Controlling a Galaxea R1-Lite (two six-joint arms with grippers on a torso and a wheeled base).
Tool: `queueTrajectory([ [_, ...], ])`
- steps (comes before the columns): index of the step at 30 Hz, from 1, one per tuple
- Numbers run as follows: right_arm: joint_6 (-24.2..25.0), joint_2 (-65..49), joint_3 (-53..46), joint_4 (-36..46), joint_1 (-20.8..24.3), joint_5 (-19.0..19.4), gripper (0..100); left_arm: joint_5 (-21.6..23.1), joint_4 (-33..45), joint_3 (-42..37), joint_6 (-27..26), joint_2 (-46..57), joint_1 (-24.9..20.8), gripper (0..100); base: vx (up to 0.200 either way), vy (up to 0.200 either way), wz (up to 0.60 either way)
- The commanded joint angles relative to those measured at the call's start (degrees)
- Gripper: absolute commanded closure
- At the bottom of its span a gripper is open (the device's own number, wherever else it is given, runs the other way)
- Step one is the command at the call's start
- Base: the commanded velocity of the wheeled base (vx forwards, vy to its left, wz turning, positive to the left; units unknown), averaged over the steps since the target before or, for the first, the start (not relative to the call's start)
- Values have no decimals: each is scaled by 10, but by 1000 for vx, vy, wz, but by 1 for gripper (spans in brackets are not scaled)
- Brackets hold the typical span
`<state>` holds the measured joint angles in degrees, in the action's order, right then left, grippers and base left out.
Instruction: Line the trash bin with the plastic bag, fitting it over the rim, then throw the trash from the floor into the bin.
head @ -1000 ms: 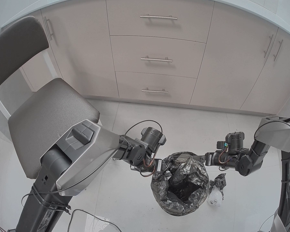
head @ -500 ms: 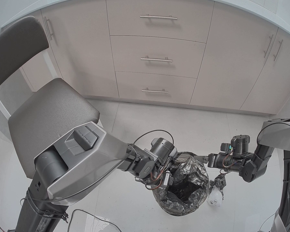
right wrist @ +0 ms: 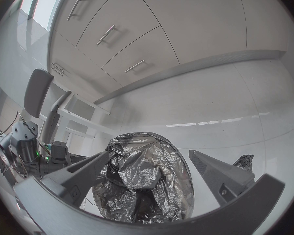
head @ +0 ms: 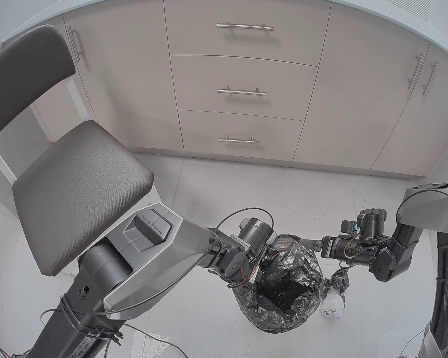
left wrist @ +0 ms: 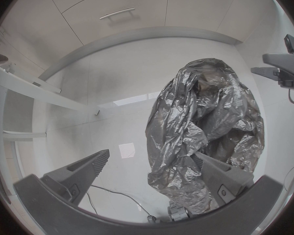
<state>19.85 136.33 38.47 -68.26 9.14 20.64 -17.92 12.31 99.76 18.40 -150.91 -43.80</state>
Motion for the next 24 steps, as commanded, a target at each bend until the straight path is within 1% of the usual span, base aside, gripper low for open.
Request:
queueTrajectory([
  [1,-1,8,-1,-2,1,0,0,-13,3,12,-2,-23,5,0,0,0,0],
  [4,-2,9,0,-2,2,-1,0,-15,11,21,-2,-25,5,0,0,0,0],
  [10,-9,24,5,0,4,-6,0,-14,100,90,4,-46,4,0,0,0,0],
  [14,-9,29,8,2,11,-10,0,-13,124,112,18,-49,-1,0,0,0,0],
  [16,-9,34,13,5,19,-29,0,-12,126,112,30,-43,-7,0,0,0,0],
  [18,-12,43,20,6,29,-61,0,-12,126,111,37,-34,-10,0,0,0,0],
  [20,-20,50,24,6,40,-85,0,-11,126,111,38,-30,-12,0,0,0,0],
  [24,-41,51,25,16,52,-99,0,-11,125,109,40,-22,-13,0,0,0,0],
])
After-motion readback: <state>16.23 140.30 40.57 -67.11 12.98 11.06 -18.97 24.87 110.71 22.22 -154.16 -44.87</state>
